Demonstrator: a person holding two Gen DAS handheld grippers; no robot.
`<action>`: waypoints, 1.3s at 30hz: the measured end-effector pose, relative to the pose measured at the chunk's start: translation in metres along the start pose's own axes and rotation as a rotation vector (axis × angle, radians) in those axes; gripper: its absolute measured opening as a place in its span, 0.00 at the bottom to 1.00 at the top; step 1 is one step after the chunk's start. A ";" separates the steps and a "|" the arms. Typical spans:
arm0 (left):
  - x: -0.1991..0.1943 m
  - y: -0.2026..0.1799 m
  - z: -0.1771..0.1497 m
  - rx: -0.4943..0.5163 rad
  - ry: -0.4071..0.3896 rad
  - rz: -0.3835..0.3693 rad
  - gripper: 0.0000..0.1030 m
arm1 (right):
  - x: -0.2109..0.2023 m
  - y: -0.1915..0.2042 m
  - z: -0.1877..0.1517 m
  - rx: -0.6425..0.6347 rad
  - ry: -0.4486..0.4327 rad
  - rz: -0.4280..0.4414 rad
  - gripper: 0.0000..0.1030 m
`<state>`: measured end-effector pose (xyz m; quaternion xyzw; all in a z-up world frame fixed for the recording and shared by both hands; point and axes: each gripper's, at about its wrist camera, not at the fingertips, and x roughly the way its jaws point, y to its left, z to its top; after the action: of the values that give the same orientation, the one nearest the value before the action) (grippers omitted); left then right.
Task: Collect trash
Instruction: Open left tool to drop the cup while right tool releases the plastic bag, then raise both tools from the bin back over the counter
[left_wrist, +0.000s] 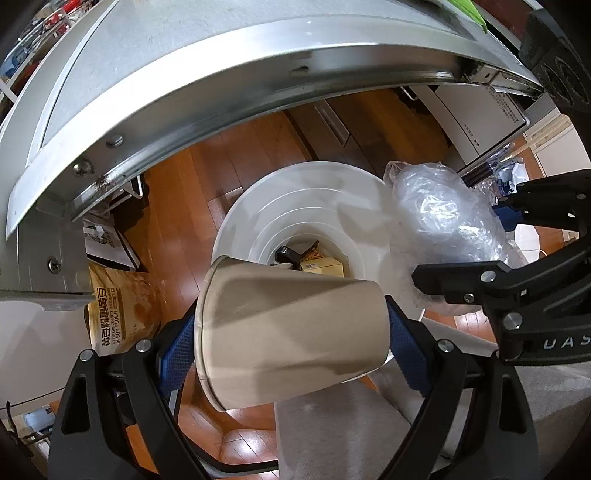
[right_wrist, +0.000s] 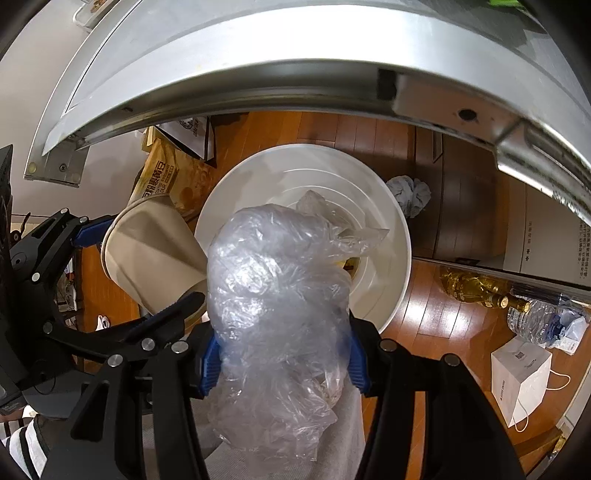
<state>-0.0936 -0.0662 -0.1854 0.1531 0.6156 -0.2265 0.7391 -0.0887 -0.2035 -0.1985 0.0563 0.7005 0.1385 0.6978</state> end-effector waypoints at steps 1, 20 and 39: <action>0.000 0.000 0.000 0.000 0.000 -0.002 0.89 | 0.001 0.001 0.000 0.000 0.001 0.000 0.51; -0.003 0.000 -0.003 0.037 0.014 -0.020 0.96 | -0.011 -0.004 0.004 0.071 -0.032 0.052 0.75; -0.050 0.001 -0.005 -0.011 -0.070 -0.012 0.96 | -0.104 0.016 -0.012 -0.049 -0.235 -0.013 0.85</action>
<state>-0.1044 -0.0551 -0.1372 0.1373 0.5916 -0.2325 0.7597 -0.1000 -0.2181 -0.0938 0.0505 0.6106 0.1437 0.7772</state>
